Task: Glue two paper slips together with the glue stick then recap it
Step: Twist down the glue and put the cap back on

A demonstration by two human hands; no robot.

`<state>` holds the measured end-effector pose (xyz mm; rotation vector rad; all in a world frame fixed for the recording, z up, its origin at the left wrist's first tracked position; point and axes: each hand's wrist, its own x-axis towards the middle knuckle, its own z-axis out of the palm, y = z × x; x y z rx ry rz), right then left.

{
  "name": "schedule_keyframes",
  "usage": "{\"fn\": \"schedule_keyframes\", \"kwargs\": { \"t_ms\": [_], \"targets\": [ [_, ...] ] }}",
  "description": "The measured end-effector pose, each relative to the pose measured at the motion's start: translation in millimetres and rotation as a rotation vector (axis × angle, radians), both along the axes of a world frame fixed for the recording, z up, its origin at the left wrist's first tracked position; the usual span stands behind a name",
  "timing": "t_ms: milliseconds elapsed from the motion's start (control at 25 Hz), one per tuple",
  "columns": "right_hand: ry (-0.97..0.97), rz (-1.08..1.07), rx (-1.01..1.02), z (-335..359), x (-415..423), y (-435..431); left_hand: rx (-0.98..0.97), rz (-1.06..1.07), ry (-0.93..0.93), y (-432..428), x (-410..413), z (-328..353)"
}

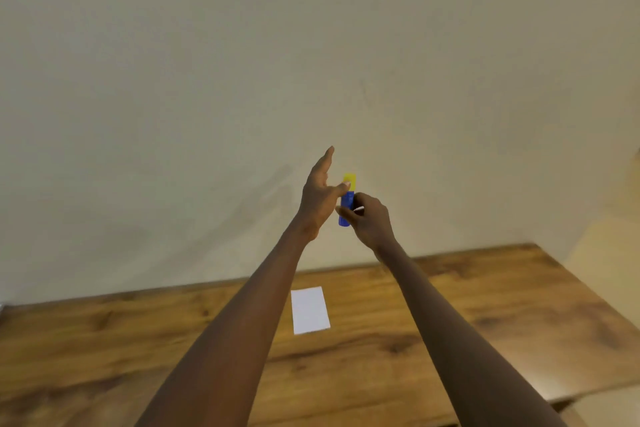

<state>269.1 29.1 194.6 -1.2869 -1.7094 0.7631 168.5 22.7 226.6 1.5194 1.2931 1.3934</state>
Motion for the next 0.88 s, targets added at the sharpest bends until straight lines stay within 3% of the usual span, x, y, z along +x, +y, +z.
{"fn": "schedule_keyframes", "kwargs": {
  "t_ms": [320, 560, 880],
  "targets": [
    [-0.108, -0.207, -0.249, -170, 45, 37, -0.459, 0.107, 0.405, 12, -45, -181],
    [-0.161, -0.27, -0.302, -222, 49, 42, -0.626, 0.061, 0.766, 5, -55, -249],
    [-0.15, -0.232, -0.315, -230, 51, 43, -0.621, 0.038, 0.768, -3, -50, -254]
  ]
}}
